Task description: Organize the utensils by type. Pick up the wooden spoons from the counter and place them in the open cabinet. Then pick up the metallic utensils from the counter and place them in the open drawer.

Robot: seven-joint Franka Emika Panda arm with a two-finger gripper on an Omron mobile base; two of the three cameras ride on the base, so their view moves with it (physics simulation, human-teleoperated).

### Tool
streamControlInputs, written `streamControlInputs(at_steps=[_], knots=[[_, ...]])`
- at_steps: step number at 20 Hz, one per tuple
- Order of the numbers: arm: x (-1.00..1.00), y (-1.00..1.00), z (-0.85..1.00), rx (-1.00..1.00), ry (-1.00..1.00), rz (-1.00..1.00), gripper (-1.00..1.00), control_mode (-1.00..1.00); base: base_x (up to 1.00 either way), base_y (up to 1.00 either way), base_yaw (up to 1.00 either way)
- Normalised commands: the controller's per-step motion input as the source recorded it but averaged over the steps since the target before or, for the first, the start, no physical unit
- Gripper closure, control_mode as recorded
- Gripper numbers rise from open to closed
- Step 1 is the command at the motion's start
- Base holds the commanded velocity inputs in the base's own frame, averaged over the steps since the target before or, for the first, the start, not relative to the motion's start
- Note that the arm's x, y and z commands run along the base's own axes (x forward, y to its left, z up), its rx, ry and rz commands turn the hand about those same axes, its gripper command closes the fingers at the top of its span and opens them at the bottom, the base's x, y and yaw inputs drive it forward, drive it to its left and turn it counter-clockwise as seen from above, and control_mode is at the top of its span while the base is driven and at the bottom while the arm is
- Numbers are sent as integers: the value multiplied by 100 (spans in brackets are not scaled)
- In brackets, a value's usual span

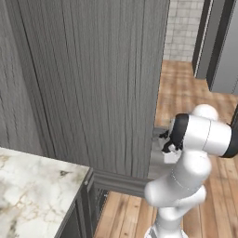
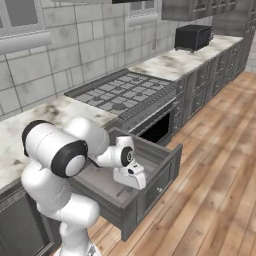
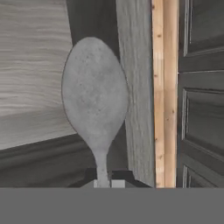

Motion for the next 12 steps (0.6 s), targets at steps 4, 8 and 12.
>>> streamControlInputs(at_steps=[4,8,12], knots=[[19,-2,97,2,-4,0,100,-100,0,0,0],[51,0,77,8,0,0,100,-100,0,0,0],[44,5,29,11,0,0,100,-100,0,0,0]])
